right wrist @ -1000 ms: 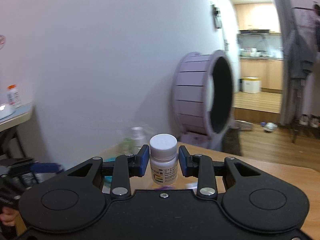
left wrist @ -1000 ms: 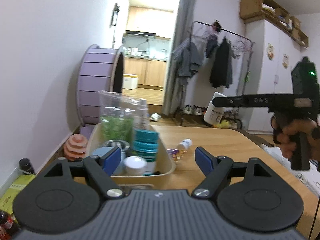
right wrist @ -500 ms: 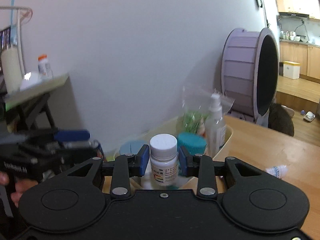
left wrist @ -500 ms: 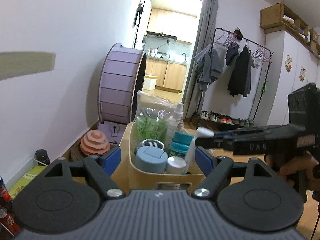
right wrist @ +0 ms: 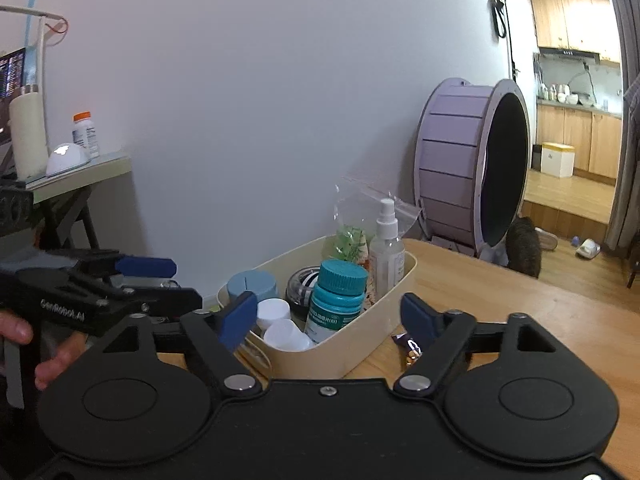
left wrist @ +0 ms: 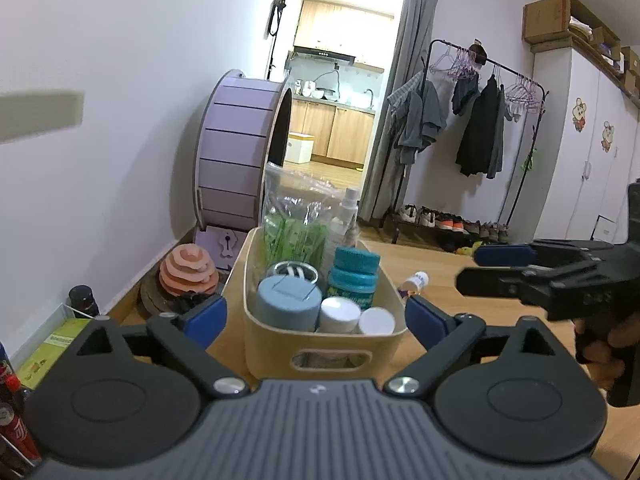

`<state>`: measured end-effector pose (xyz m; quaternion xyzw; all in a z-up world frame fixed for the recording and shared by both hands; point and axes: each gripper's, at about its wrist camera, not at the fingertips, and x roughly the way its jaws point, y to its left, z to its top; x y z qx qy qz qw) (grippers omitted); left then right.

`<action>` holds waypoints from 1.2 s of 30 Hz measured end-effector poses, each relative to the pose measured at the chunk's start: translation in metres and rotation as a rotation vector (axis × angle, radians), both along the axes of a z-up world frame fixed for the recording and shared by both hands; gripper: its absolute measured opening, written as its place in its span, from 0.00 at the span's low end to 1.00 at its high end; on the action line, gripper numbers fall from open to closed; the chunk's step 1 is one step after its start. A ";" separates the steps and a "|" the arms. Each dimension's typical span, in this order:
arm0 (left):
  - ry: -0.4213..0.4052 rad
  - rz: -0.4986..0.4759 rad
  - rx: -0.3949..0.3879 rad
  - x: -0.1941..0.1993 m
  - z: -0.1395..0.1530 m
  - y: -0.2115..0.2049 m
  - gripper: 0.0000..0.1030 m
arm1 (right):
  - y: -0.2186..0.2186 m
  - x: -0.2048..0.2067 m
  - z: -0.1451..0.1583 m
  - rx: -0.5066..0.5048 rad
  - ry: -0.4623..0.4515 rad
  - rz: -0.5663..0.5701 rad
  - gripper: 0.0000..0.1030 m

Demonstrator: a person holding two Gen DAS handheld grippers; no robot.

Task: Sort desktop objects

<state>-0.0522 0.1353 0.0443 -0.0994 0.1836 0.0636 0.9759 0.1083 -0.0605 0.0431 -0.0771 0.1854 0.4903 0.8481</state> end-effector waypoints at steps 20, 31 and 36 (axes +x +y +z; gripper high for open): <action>0.182 0.088 0.031 -0.007 0.024 -0.019 1.00 | -0.012 -0.011 0.038 -0.103 -0.036 0.072 1.00; 0.245 0.084 0.085 -0.010 0.042 -0.030 1.00 | -0.021 -0.011 0.047 -0.109 -0.056 0.048 1.00; 0.257 0.084 0.105 -0.009 0.046 -0.034 1.00 | -0.024 -0.010 0.050 -0.105 -0.062 0.044 1.00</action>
